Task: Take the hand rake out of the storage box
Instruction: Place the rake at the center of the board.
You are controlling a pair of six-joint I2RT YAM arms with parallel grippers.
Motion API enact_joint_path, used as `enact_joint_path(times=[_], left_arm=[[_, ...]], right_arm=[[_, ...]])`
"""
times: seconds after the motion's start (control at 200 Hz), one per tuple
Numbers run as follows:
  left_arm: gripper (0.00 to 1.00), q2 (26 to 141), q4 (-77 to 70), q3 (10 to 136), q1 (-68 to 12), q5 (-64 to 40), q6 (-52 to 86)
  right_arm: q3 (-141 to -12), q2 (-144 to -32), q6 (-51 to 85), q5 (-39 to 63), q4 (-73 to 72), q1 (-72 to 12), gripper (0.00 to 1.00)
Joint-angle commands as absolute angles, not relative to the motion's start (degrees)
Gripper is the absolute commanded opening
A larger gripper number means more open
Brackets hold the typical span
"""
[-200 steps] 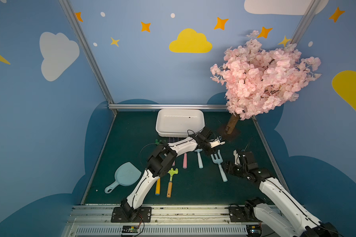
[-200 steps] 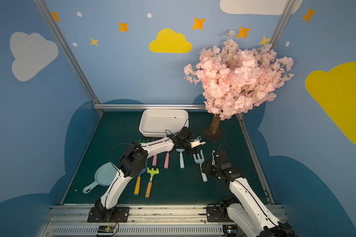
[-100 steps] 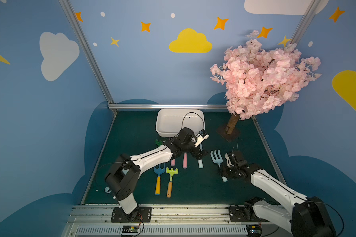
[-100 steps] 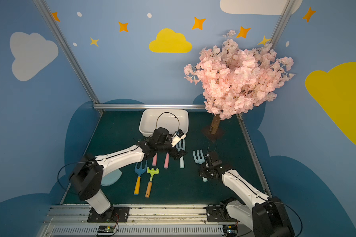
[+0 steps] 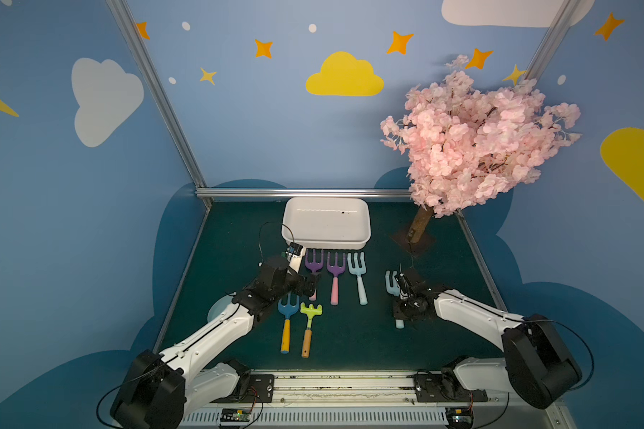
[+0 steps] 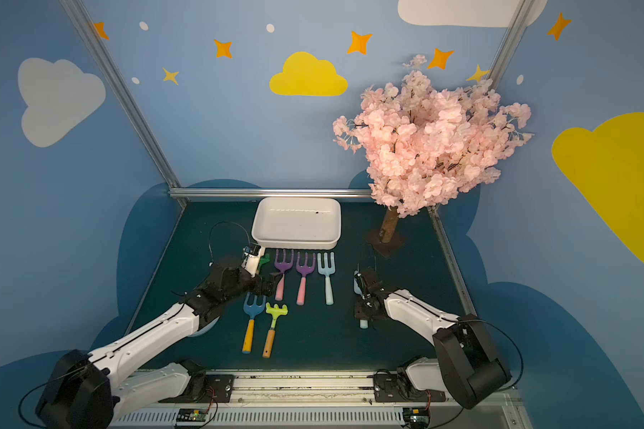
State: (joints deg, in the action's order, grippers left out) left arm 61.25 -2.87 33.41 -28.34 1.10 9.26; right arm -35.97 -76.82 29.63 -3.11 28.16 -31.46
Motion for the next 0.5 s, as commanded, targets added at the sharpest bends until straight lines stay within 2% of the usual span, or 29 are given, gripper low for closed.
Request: enact_joint_path(times=[0.0,0.06,0.215,0.34,0.496], left_arm=[[1.00,56.5,-1.3,31.0,-26.5,3.5,10.9],[1.00,53.9,-1.3,29.4,-25.9,4.0,10.5],[1.00,47.9,0.1,26.0,-24.0,5.5,11.0],[1.00,44.4,1.6,24.7,-22.6,6.0,11.8],[1.00,42.2,1.3,23.6,-22.0,4.7,11.5]], right_arm=[[-37.5,-76.4,31.0,-5.9,30.2,-34.1,0.05],[-37.7,-75.2,32.2,-7.1,31.3,-35.8,0.00],[-38.1,-69.4,36.6,-9.7,35.8,-41.5,0.00],[-39.6,-64.9,43.7,-14.6,37.7,-51.0,0.00],[-41.6,-66.6,51.4,-19.4,39.0,-62.2,0.00]])
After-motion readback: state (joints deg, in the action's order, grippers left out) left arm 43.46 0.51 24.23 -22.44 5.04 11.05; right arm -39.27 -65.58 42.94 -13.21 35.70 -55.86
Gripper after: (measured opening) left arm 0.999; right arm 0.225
